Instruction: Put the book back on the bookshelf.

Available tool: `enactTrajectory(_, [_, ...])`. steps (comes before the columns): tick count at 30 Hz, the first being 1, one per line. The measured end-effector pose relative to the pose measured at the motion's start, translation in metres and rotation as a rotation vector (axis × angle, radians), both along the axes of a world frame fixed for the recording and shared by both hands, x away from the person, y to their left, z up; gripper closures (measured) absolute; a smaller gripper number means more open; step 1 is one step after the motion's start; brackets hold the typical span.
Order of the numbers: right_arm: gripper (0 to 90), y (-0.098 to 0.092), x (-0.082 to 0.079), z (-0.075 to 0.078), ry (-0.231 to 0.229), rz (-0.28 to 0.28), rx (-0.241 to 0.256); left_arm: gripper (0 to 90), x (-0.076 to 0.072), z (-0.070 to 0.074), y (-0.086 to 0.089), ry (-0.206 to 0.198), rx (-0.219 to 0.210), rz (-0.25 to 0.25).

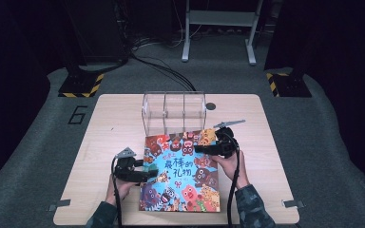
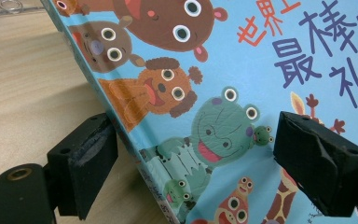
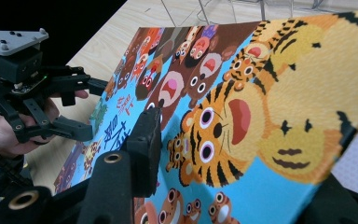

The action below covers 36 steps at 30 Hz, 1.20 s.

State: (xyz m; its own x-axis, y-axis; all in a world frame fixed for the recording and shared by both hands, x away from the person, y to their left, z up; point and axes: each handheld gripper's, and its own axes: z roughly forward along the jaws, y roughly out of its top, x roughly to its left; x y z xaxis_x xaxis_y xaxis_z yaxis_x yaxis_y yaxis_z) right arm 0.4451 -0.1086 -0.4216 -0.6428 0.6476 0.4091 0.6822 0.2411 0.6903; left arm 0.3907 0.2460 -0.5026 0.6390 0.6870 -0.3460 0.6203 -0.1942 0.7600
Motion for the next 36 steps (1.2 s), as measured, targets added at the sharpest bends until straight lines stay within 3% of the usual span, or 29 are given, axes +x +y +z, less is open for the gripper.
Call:
enactTrajectory(12, [51.5, -0.003, 0.001, -0.001, 0.029, -0.027, 0.018, 22.9, -0.003, 0.005, 0.004, -0.043, -0.013, 0.028])
enactTrajectory(24, [44.5, -0.004, 0.000, -0.006, 0.054, -0.059, 0.009, 32.3, -0.008, 0.015, 0.006, -0.095, 0.029, 0.043])
enactTrajectory(27, [42.5, -0.003, 0.000, -0.007, 0.043, -0.055, -0.003, 34.8, -0.011, 0.019, 0.007, -0.128, 0.059, 0.044])
enactTrajectory(36, [42.3, -0.003, -0.001, -0.005, 0.018, -0.044, 0.000, 37.1, -0.014, 0.021, 0.008, -0.154, 0.052, 0.060])
